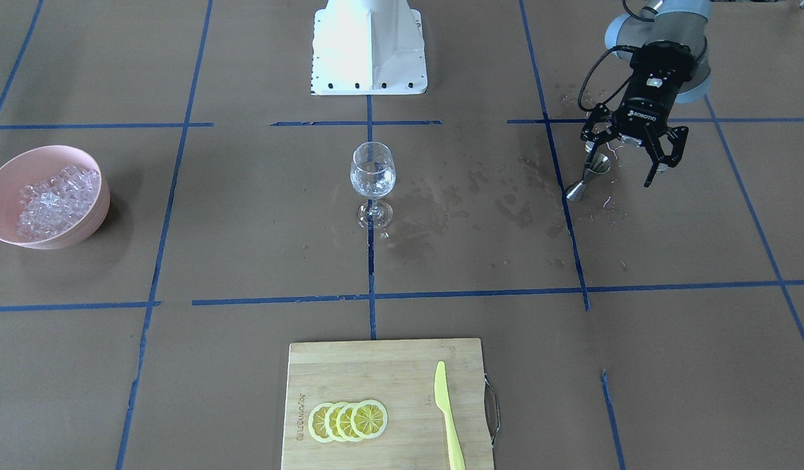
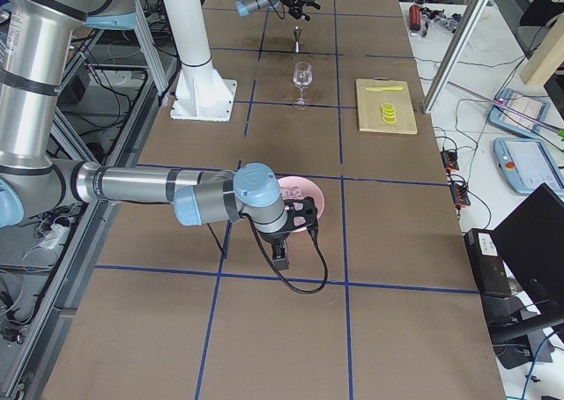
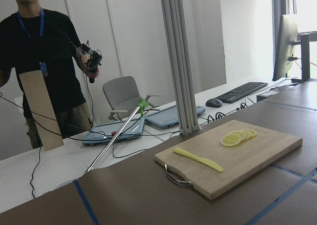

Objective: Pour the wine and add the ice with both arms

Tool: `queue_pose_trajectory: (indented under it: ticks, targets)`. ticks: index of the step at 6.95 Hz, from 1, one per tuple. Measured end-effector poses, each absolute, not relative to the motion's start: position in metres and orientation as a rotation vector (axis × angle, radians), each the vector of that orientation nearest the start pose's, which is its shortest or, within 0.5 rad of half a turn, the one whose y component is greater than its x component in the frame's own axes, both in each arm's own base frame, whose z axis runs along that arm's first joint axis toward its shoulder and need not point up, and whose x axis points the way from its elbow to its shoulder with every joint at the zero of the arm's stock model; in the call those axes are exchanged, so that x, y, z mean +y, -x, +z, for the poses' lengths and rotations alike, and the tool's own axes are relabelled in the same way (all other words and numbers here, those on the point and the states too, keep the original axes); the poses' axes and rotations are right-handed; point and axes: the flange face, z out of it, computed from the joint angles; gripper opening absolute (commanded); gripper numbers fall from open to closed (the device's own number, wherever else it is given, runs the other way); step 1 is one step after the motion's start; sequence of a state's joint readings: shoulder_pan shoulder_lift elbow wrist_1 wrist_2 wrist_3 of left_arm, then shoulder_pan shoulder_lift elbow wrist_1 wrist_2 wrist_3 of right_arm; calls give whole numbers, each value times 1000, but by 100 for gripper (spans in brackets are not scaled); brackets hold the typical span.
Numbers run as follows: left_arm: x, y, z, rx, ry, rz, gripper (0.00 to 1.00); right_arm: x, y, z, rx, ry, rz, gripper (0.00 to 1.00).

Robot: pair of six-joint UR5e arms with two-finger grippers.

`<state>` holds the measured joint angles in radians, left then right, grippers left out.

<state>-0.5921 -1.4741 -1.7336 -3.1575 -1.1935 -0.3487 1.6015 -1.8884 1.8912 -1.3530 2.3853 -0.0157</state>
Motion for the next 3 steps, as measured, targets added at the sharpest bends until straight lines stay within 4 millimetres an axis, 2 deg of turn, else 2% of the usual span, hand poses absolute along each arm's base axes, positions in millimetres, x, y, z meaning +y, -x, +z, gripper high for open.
queue_pose_trajectory:
  ticks: [1, 3]
  targets:
    - [-430, -235, 445, 697, -1391, 318, 100, -370, -72, 610, -806, -227, -76, 100]
    - [-506, -162, 435, 617, -1170, 487, 100, -369, -72, 612, -806, -224, -76, 100]
